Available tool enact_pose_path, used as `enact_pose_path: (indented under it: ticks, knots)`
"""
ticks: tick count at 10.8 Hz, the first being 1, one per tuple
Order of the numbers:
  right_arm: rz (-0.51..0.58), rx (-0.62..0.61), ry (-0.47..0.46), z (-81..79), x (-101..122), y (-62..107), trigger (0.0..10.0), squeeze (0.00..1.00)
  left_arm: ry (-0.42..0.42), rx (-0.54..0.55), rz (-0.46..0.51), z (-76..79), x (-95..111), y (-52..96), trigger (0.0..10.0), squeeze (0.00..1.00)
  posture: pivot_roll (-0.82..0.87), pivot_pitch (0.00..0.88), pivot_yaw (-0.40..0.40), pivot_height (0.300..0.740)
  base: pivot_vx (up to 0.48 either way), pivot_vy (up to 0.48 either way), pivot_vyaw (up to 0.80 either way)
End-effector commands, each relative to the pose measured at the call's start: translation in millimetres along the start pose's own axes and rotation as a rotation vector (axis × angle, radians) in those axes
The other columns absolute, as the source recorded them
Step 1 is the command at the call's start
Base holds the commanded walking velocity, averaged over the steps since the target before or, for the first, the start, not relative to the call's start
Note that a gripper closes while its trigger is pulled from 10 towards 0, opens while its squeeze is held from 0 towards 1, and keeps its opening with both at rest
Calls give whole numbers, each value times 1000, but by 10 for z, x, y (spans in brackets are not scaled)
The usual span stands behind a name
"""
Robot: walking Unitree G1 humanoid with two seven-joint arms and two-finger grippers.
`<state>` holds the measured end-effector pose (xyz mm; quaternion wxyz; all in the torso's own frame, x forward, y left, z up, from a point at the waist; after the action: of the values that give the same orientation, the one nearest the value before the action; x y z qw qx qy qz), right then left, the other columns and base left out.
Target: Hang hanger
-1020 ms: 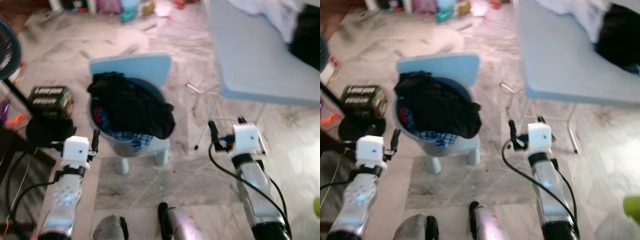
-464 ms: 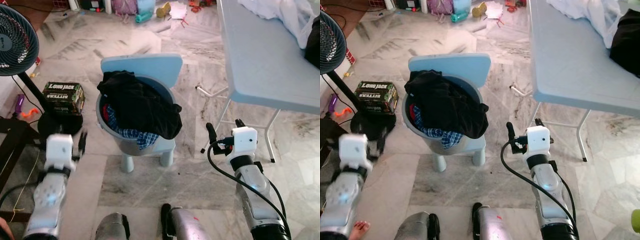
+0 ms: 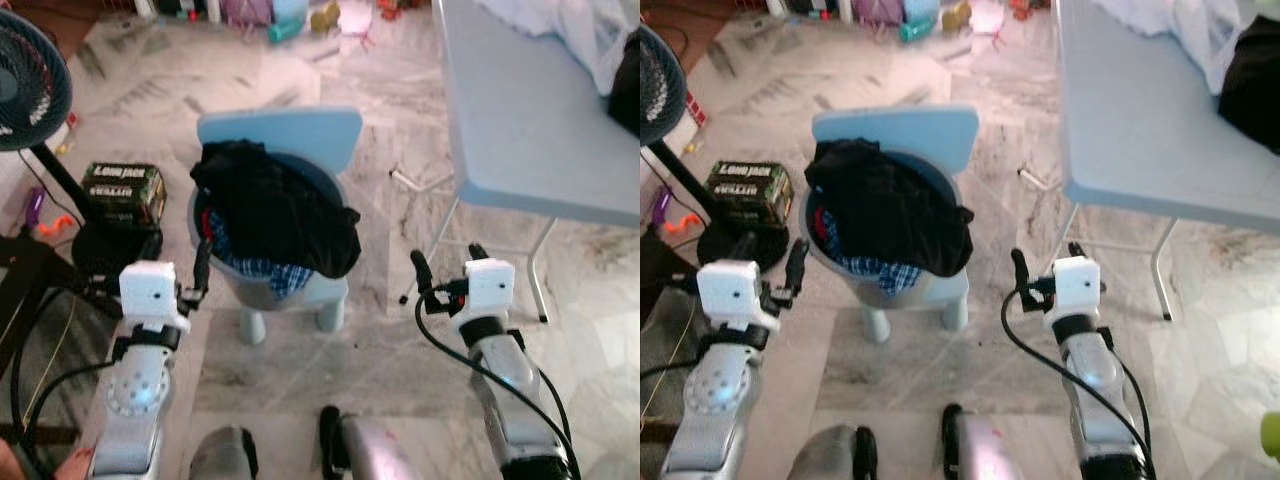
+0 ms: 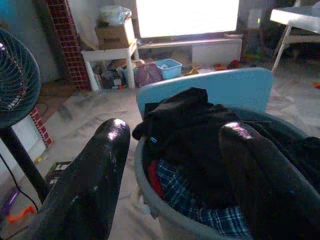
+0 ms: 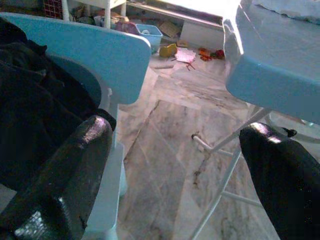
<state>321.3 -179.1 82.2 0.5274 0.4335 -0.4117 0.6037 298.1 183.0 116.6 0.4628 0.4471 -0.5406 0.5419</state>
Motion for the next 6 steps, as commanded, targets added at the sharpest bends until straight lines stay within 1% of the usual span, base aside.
enact_pose_path:
  ticks: [1,2,3,4,5,6]
  knots:
    - [-17,-9,-14,23,-30,40,10000,0,0,5,-31,-24,-46,57,10000,0,42,194,-64,740,0,0,0]
    - [-35,-1,-16,6,-81,90,10000,0,-6,12,-43,-65,-59,70,10000,0,43,196,-66,740,0,0,-431]
    - [-60,8,-17,-5,-158,154,10000,0,-12,7,-51,-66,-54,78,10000,0,46,200,-65,740,0,0,-581]
    - [-68,11,-14,4,-191,182,10000,0,-25,-7,-49,-43,-46,81,10000,0,45,200,-65,740,255,0,-606]
    - [-74,7,-11,26,-207,178,10000,0,-34,-31,-41,24,-35,68,10000,0,44,199,-65,740,259,0,-563]
    - [-71,3,-11,47,-191,149,10000,0,-19,-30,-42,54,-38,52,10000,0,40,200,-67,740,262,0,-563]
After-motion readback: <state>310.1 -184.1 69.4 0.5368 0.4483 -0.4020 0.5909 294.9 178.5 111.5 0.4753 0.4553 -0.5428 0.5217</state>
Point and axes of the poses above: a point about 5 cm out from each wrist's last joint towards the gripper, its own y axis pointing back from the gripper into the wrist, its own x axis along the axis of the wrist's last joint, z = x × y, the point moved 6 cm from there along -y, pointing out of the wrist towards the gripper, and after that the axes turned 9 degrees about y, right-handed, at the moved point
